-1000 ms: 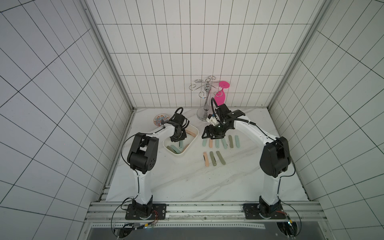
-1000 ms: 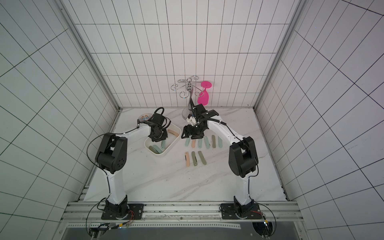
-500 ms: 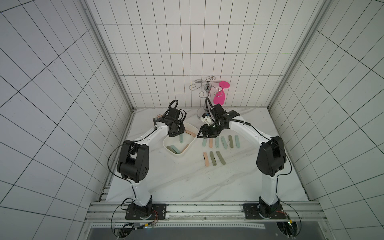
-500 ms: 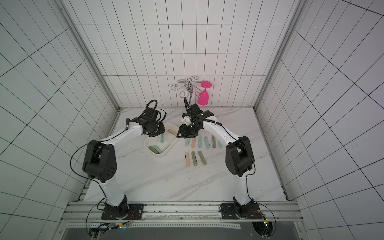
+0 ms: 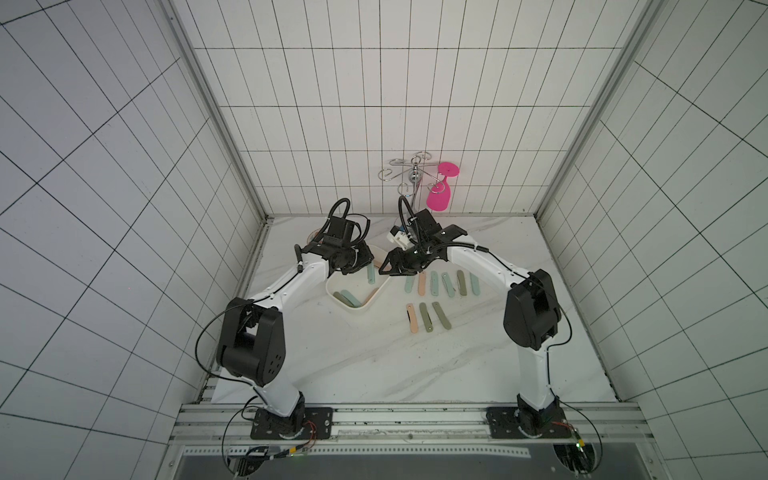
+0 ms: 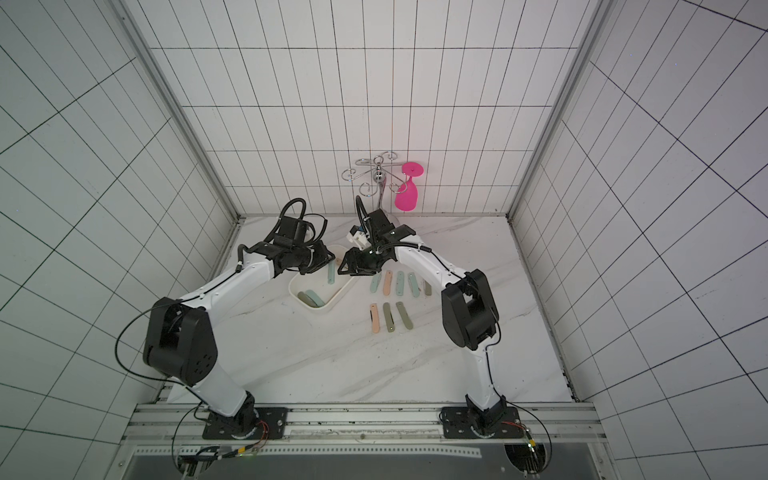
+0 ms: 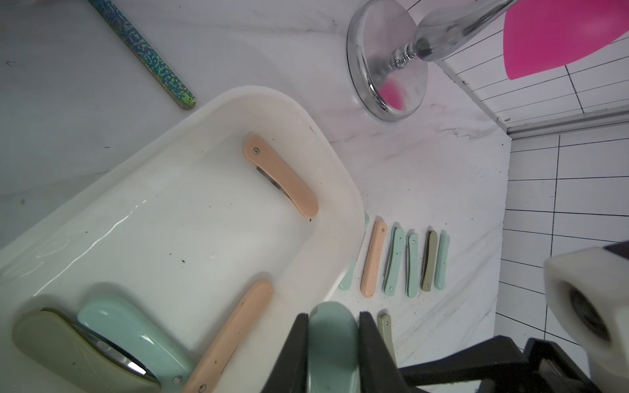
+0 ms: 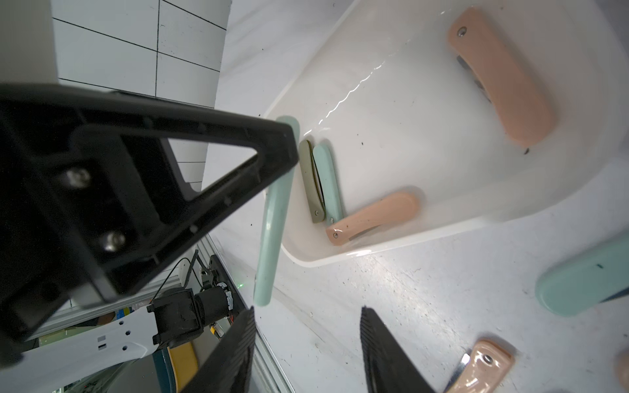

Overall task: Take the fruit knife out of the storage box
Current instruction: Place the fruit knife at the center of the board.

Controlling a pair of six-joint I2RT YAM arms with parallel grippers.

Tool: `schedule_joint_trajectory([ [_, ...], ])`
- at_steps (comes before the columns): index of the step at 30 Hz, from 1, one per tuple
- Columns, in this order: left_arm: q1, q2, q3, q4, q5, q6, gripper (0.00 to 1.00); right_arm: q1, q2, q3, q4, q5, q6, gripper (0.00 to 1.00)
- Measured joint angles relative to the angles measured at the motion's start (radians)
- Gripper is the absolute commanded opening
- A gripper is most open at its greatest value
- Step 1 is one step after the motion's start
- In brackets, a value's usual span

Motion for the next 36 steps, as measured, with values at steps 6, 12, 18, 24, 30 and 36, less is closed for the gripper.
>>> schedule_joint_trajectory([
  [6, 0.000, -0.001, -0.009, 0.010, 0.020, -0.016, 0.01, 0.011, 0.010, 0.000, 0.041, -0.022, 0.026, 0.50],
  [12, -0.008, -0.001, -0.009, 0.027, 0.032, -0.025, 0.01, 0.024, 0.037, 0.000, 0.069, -0.041, 0.043, 0.48],
  [18, -0.021, -0.001, -0.009, 0.034, 0.037, -0.032, 0.01, 0.029, 0.051, 0.001, 0.073, -0.053, 0.054, 0.34],
  [24, -0.025, -0.001, -0.009, 0.043, 0.037, -0.032, 0.02, 0.031, 0.051, 0.002, 0.081, -0.056, 0.058, 0.16],
  [30, -0.027, -0.003, -0.009, 0.054, 0.038, -0.032, 0.13, 0.026, 0.052, 0.002, 0.078, -0.047, 0.075, 0.00],
  [36, -0.027, -0.006, -0.018, 0.067, 0.039, -0.019, 0.31, 0.020, 0.051, 0.002, 0.077, -0.051, 0.074, 0.00],
])
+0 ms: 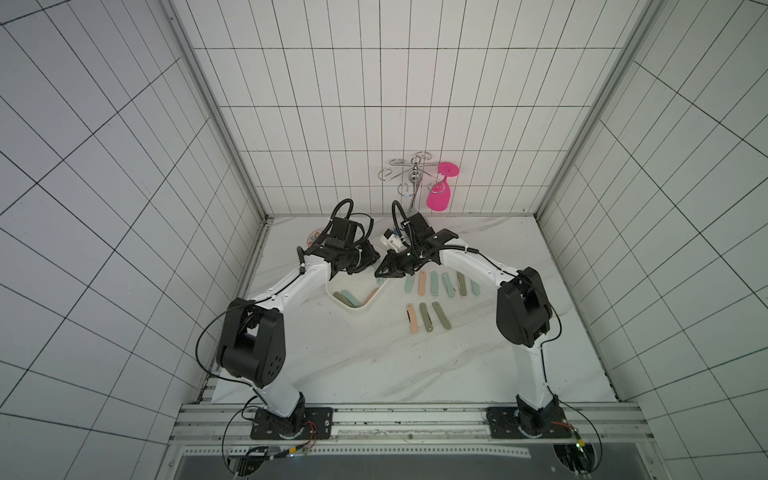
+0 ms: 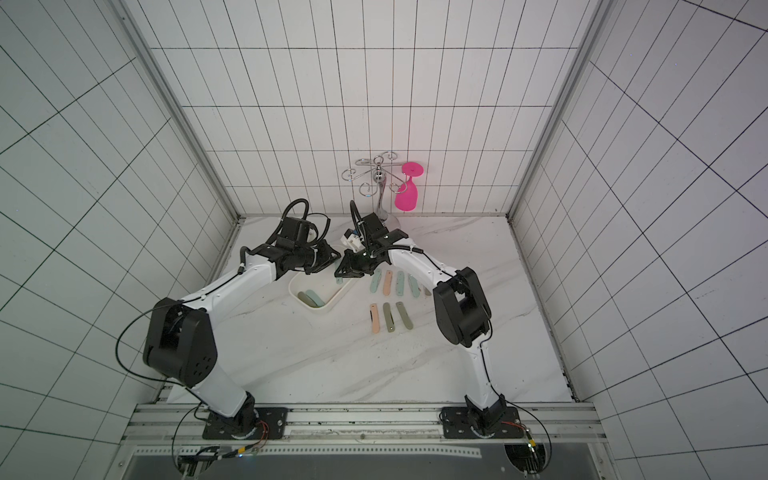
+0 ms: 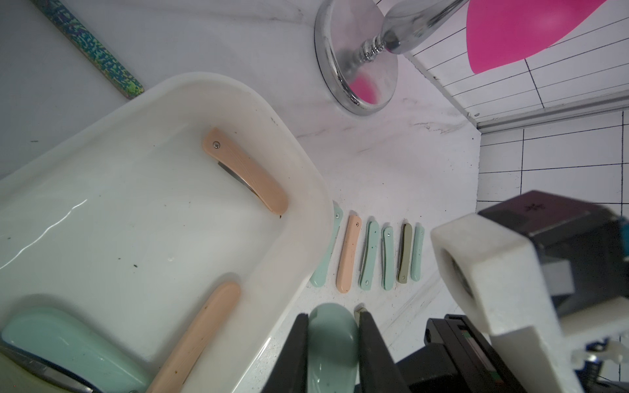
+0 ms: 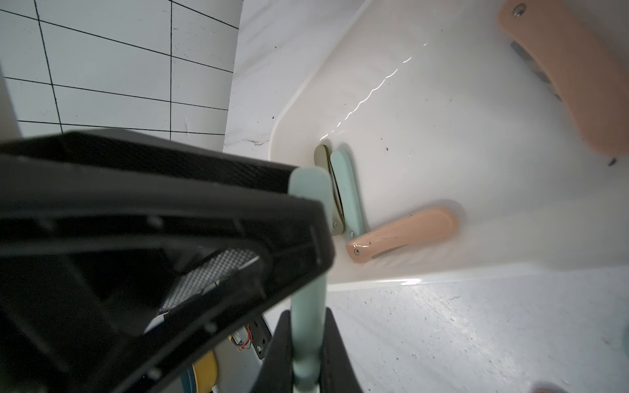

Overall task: Take the fruit knife out of the storage box
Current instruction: Place the fruit knife at the center of the board.

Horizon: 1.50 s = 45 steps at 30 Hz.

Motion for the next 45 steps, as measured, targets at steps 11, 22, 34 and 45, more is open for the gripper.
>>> schedule_joint_trajectory([
  [11, -0.001, -0.070, -0.057, 0.051, 0.040, 0.098, 0.44, -0.043, -0.074, -0.046, -0.046, -0.043, -0.045, 0.00],
  [22, 0.029, -0.115, -0.102, 0.022, 0.014, 0.192, 0.47, -0.261, -0.249, -0.321, -0.235, 0.084, -0.166, 0.00],
  [34, 0.029, -0.117, -0.150, 0.001, 0.048, 0.224, 0.46, -0.337, -0.292, -0.557, -0.310, 0.227, -0.220, 0.00],
  [45, 0.029, -0.117, -0.150, 0.001, 0.068, 0.227, 0.45, -0.337, -0.261, -0.629, -0.280, 0.268, -0.234, 0.00],
])
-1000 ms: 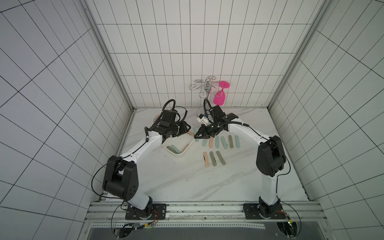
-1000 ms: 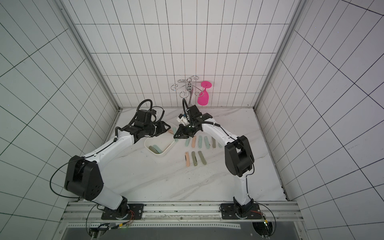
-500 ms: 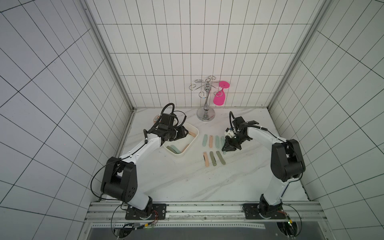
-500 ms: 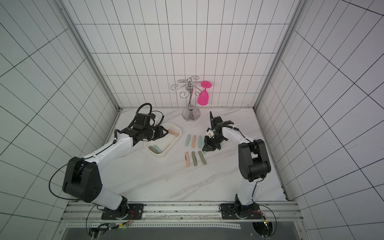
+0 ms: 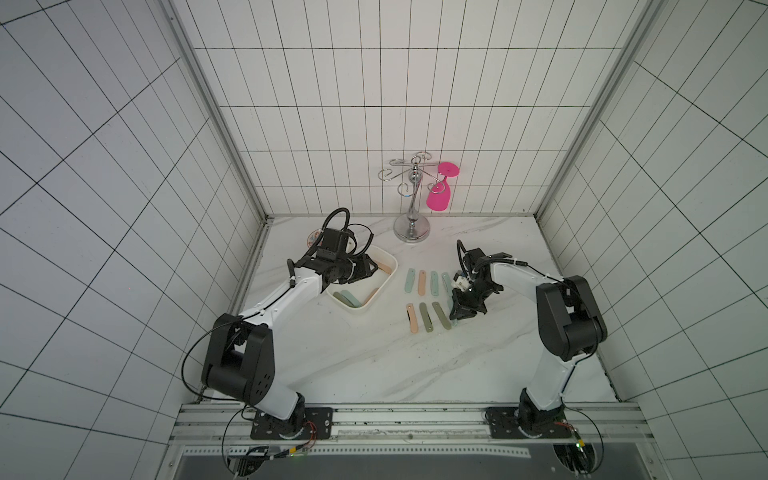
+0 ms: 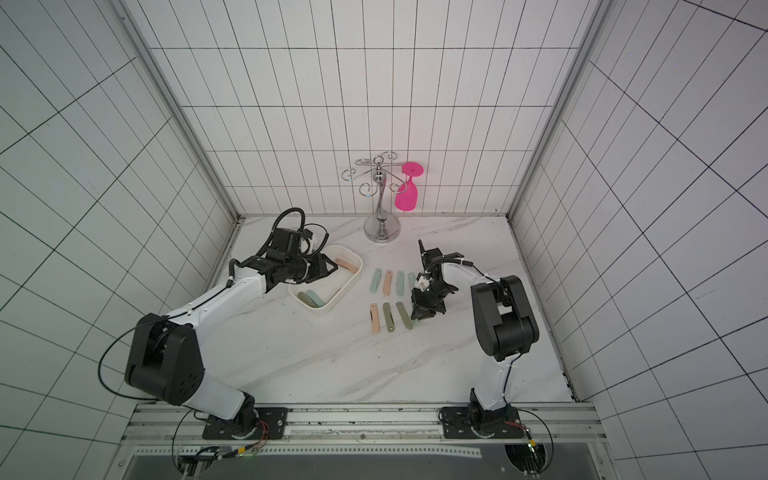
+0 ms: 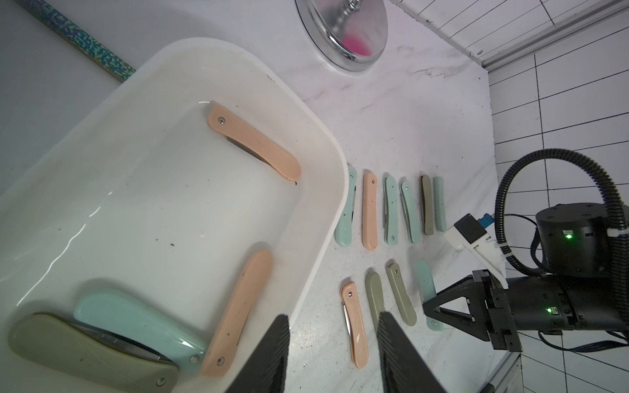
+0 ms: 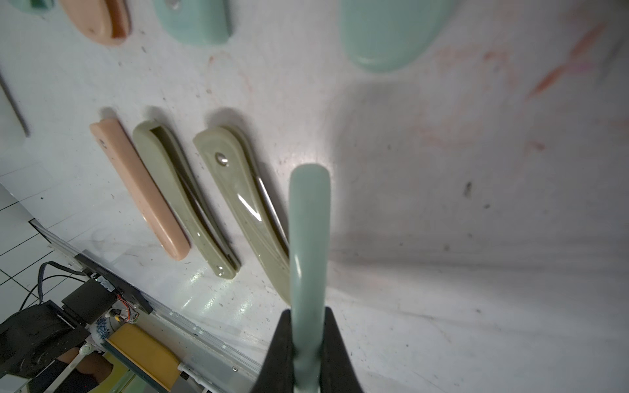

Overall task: Take the fruit knife out of the storage box
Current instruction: Place the fruit knife at the center of the board.

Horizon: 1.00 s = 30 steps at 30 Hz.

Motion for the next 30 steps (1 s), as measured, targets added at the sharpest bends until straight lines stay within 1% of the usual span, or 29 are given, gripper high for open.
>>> schedule_joint_trajectory([
  [9, 0.000, 0.008, 0.000, 0.000, 0.005, 0.000, 0.45, 0.000, 0.017, -0.006, 0.019, 0.037, -0.018, 0.00],
  [12, 0.000, 0.016, 0.000, 0.000, 0.007, 0.000, 0.45, 0.000, 0.019, -0.006, 0.025, 0.047, -0.024, 0.02],
  [16, 0.000, 0.018, 0.000, 0.000, 0.008, 0.001, 0.45, 0.000, 0.020, -0.009, 0.032, 0.057, -0.028, 0.09],
  [20, 0.000, 0.022, 0.000, 0.000, 0.009, 0.001, 0.45, 0.000, 0.020, -0.018, 0.039, 0.068, -0.027, 0.14],
  [26, 0.000, 0.032, 0.000, 0.000, 0.011, 0.001, 0.45, -0.003, 0.018, -0.026, 0.036, 0.081, -0.016, 0.25],
  [30, 0.000, 0.032, 0.000, 0.000, 0.012, 0.001, 0.45, -0.004, 0.012, -0.027, 0.036, 0.089, -0.010, 0.29],
])
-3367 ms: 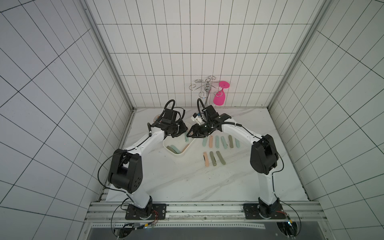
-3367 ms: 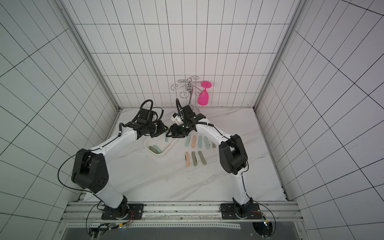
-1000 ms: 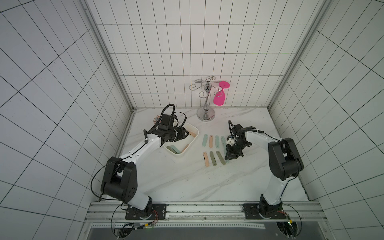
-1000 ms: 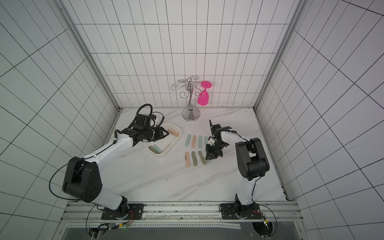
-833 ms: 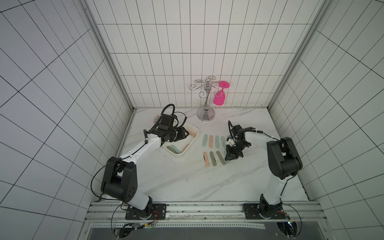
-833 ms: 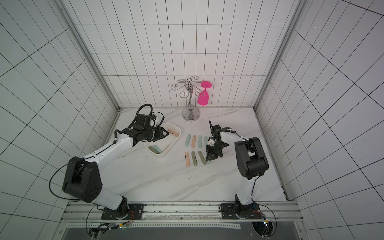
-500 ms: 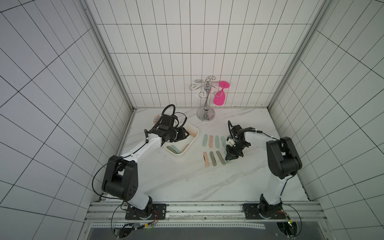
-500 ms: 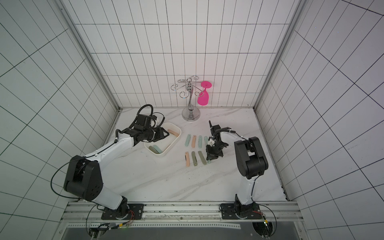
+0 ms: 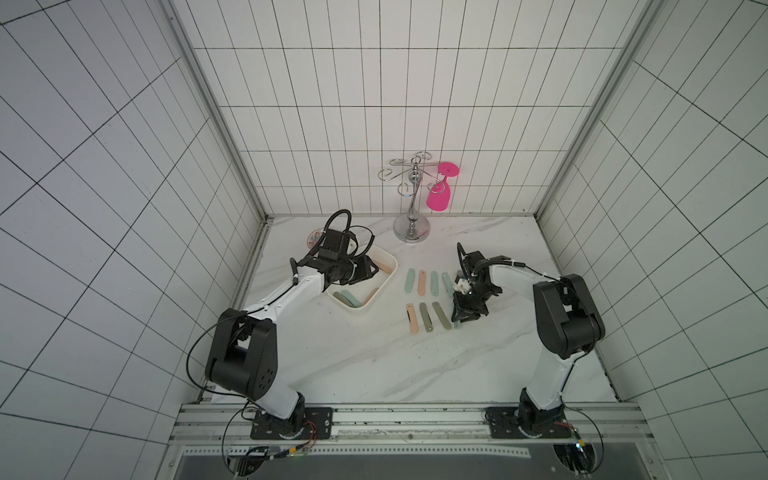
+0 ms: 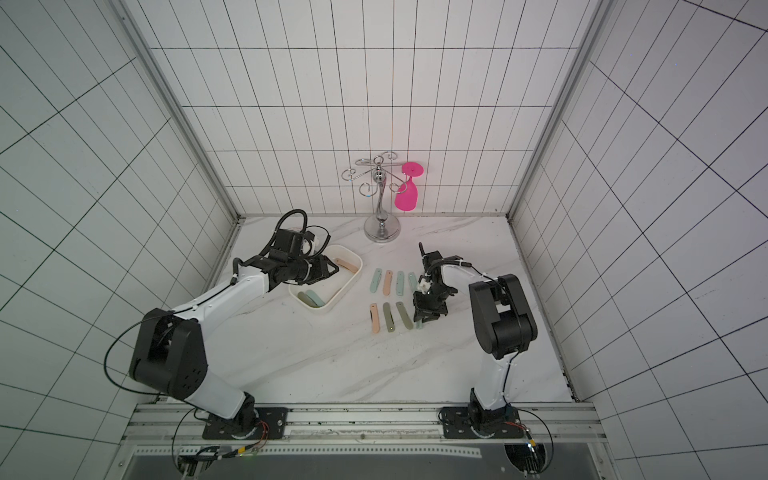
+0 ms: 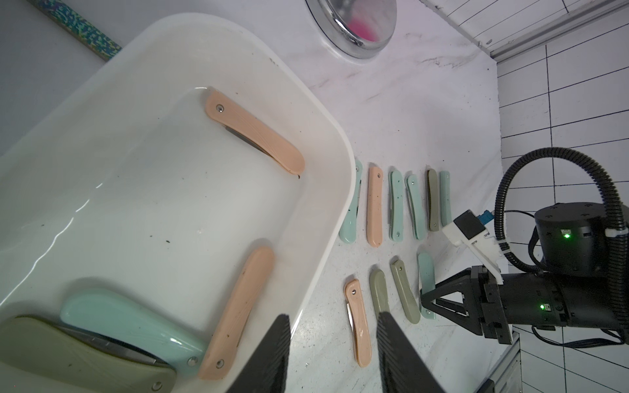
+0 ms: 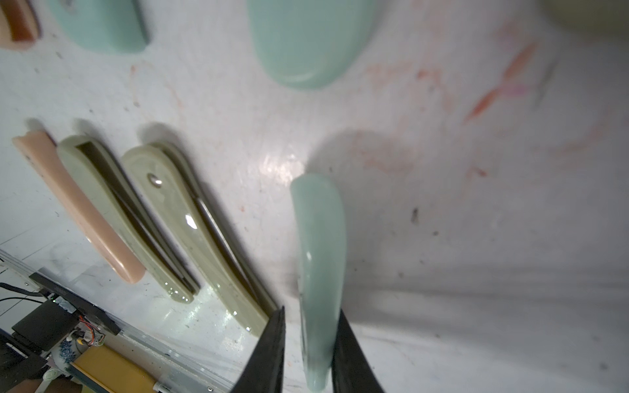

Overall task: Take the fruit knife out of the storage box
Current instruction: Place the fruit knife at the center of the board.

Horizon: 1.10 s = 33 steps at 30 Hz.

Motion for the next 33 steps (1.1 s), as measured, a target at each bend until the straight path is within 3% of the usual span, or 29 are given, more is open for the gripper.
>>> schedule_joint_trajectory([
  [11, 0.000, 0.000, 0.000, 0.000, 0.003, 0.000, 0.45, 0.000, -0.021, 0.000, -0.001, 0.063, 0.019, 0.44],
  [23, 0.001, 0.000, 0.001, -0.005, -0.015, 0.010, 0.46, 0.010, -0.057, 0.002, -0.001, 0.112, 0.028, 0.52],
  [26, 0.002, 0.002, 0.006, -0.019, -0.040, 0.017, 0.47, 0.024, -0.085, 0.015, -0.005, 0.113, 0.035, 0.58],
  [33, 0.003, 0.029, 0.014, -0.061, -0.135, 0.021, 0.47, 0.063, -0.121, 0.119, -0.027, 0.115, 0.050, 0.85],
])
